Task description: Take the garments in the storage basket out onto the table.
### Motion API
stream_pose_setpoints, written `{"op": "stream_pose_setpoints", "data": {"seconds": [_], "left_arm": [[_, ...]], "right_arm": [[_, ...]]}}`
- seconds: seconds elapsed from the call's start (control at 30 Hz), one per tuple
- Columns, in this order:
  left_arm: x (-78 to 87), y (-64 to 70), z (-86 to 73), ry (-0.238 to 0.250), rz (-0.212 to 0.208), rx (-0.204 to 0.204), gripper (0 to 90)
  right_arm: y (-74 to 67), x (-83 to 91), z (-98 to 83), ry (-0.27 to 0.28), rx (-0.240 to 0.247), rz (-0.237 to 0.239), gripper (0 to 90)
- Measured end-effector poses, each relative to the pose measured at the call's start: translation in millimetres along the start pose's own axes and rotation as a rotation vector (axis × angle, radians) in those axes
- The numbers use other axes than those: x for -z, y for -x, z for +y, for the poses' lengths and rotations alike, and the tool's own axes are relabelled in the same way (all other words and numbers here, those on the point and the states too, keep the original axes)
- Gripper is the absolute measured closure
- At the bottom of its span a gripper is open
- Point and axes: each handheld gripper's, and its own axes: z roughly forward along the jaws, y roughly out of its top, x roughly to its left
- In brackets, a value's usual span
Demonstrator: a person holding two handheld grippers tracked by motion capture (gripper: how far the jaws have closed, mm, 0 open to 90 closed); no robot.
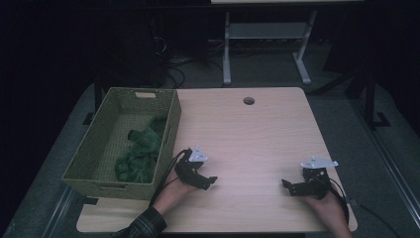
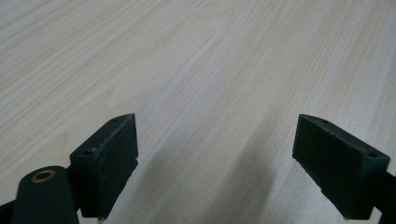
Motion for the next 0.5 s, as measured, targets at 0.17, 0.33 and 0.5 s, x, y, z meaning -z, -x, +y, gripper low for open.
{"op": "stream_pose_setpoints", "data": {"seconds": [0.17, 0.33, 0.5], "left_arm": [[3.2, 1.2, 3.3, -0.005, -0.005, -0.015, 13.5], [9.0, 1.0, 7.9, 0.009, -0.006, -0.021, 13.5], [11.6, 1.1, 10.1, 0.012, -0.018, -0.02, 13.5]], "right_arm": [[0.1, -0.1, 0.0, 0.001, 0.001, 0.0, 2.1], [0.0, -0.1, 0.0, 0.002, 0.0, 0.0, 2.1], [0.1, -0.1, 0.0, 0.002, 0.001, 0.0, 2.1]]}}
